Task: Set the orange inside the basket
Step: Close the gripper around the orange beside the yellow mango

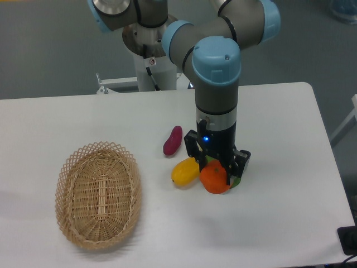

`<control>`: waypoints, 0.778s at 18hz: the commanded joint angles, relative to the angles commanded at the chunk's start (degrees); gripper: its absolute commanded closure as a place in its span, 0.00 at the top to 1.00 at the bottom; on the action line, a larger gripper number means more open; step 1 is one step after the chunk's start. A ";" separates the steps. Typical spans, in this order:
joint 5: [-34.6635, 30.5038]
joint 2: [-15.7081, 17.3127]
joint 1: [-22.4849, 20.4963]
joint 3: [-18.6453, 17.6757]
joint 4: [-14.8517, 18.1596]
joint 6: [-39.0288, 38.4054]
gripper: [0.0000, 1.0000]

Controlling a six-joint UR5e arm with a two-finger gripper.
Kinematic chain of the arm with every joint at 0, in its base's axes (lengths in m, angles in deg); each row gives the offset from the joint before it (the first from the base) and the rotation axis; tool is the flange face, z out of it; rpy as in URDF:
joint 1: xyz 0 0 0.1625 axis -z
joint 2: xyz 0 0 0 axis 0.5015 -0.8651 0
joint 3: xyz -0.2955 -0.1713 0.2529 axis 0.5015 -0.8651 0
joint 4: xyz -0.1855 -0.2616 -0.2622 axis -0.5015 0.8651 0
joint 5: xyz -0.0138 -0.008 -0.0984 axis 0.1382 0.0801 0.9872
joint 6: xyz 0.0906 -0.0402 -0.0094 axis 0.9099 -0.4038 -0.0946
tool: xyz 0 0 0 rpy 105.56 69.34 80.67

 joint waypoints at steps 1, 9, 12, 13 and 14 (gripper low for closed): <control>-0.09 -0.26 0.17 0.00 -0.26 -0.52 0.64; 0.09 -0.35 0.09 0.09 -0.44 -0.62 0.64; 0.00 -1.05 0.44 0.17 -0.35 -1.05 0.63; 0.00 -1.40 0.61 0.00 -0.35 -2.10 0.63; 0.35 -1.93 1.40 0.26 -0.35 -3.94 0.63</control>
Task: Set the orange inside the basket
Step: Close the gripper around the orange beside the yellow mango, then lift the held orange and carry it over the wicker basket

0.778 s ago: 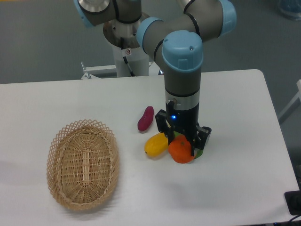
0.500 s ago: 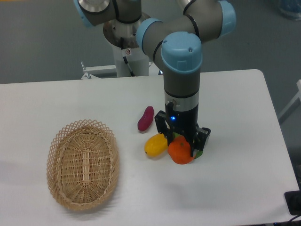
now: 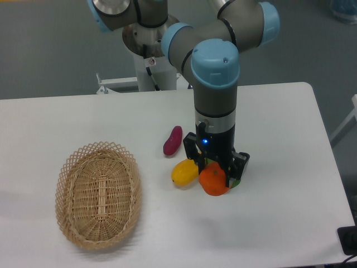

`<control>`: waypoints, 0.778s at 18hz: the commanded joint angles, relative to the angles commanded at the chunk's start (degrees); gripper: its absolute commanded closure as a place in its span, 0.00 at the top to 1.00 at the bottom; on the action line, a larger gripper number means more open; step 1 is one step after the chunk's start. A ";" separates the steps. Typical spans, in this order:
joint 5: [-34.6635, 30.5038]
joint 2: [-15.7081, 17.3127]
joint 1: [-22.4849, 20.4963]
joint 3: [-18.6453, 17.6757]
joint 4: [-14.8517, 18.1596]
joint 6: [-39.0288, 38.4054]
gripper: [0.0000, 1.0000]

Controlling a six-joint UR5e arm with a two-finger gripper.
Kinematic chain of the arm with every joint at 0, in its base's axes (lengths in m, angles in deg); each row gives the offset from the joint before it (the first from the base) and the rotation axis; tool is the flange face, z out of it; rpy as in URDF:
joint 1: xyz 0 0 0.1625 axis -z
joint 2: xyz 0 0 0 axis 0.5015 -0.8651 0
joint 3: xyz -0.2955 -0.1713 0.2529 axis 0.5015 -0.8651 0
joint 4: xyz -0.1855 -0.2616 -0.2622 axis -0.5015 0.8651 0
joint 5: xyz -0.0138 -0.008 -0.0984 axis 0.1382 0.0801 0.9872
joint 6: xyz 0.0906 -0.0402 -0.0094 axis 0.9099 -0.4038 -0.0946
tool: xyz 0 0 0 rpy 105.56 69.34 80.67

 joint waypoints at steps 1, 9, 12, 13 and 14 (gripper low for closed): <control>0.79 -0.70 0.53 0.52 -0.09 -1.41 0.63; 4.31 -0.53 6.58 0.01 0.00 -16.79 0.63; 3.87 -0.97 11.24 -1.31 -0.26 -21.53 0.63; 3.70 -1.15 12.39 -1.58 -0.52 -22.25 0.63; 3.35 -1.67 13.53 -2.01 -0.88 -22.86 0.63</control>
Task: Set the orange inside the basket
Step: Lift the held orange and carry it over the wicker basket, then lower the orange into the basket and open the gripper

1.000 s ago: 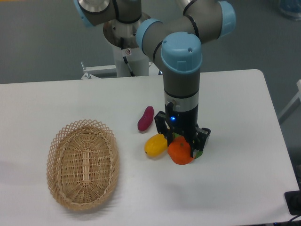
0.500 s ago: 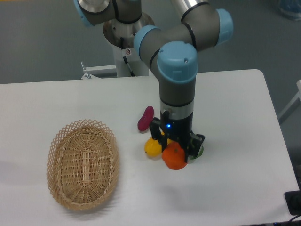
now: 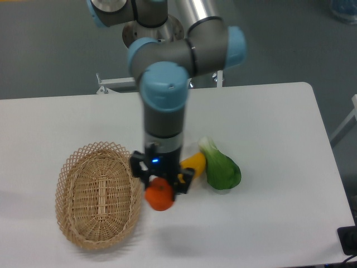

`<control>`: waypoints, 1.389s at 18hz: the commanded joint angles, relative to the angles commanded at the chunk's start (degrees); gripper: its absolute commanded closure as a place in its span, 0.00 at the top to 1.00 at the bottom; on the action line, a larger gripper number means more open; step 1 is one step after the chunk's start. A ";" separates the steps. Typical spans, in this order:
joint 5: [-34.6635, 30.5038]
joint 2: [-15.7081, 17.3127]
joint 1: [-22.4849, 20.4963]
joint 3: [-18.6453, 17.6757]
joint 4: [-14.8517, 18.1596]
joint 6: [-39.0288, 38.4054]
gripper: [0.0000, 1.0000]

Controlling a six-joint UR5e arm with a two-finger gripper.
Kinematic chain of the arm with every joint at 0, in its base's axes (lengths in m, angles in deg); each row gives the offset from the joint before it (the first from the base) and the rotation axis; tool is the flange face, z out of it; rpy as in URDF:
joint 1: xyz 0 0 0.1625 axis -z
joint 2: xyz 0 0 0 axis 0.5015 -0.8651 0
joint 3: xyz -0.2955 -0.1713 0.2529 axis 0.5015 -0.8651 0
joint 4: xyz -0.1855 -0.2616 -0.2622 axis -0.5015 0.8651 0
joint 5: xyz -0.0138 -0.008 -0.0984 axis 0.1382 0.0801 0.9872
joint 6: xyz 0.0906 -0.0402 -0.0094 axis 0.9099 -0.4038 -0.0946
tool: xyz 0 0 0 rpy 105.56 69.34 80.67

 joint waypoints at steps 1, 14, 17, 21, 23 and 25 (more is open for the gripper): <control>-0.44 -0.53 1.49 -0.35 -0.96 -0.70 0.63; -4.31 -6.86 8.18 -1.32 -6.51 -2.38 0.62; -4.57 -7.13 8.36 -2.20 -6.77 -2.29 0.62; -4.57 -7.30 8.45 -2.29 -6.68 -2.20 0.62; -5.18 -7.65 8.45 -2.38 -6.60 -1.86 0.62; -6.41 -8.35 9.59 -2.64 -6.68 -0.27 0.62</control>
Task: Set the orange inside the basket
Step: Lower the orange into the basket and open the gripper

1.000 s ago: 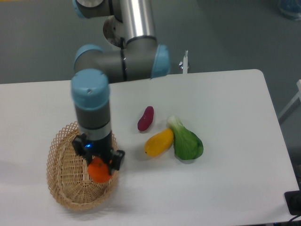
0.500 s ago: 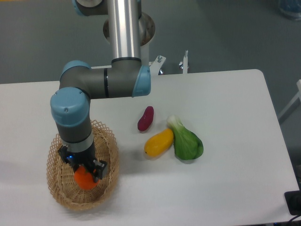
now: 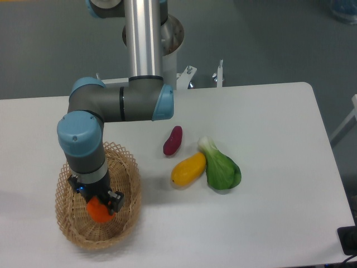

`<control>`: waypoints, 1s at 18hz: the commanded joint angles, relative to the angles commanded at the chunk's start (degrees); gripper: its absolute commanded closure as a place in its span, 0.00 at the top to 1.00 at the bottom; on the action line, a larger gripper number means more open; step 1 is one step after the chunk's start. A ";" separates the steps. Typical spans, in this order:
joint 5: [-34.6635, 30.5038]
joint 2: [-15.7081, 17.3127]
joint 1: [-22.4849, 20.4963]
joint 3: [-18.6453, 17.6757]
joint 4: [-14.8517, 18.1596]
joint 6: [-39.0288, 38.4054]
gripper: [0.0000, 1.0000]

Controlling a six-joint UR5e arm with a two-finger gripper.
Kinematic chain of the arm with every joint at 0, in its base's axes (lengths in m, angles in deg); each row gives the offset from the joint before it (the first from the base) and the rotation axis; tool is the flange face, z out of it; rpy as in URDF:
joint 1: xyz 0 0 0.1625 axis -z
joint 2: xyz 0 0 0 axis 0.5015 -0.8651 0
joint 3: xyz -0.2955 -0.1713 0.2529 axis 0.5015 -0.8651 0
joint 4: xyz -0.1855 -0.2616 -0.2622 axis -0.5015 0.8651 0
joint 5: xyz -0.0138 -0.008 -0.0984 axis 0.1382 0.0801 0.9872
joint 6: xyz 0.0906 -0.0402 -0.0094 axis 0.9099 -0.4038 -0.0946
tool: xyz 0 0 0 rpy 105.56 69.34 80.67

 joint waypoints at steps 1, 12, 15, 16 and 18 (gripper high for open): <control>-0.53 -0.27 0.35 -0.17 -0.09 0.09 0.62; -0.62 -2.29 1.24 -0.53 -0.18 0.18 0.73; -0.89 -2.03 1.24 -0.62 -0.09 0.09 0.87; -0.89 -1.76 1.24 -0.62 -0.09 0.09 0.93; -0.80 -1.06 1.24 -0.62 -0.09 0.09 1.00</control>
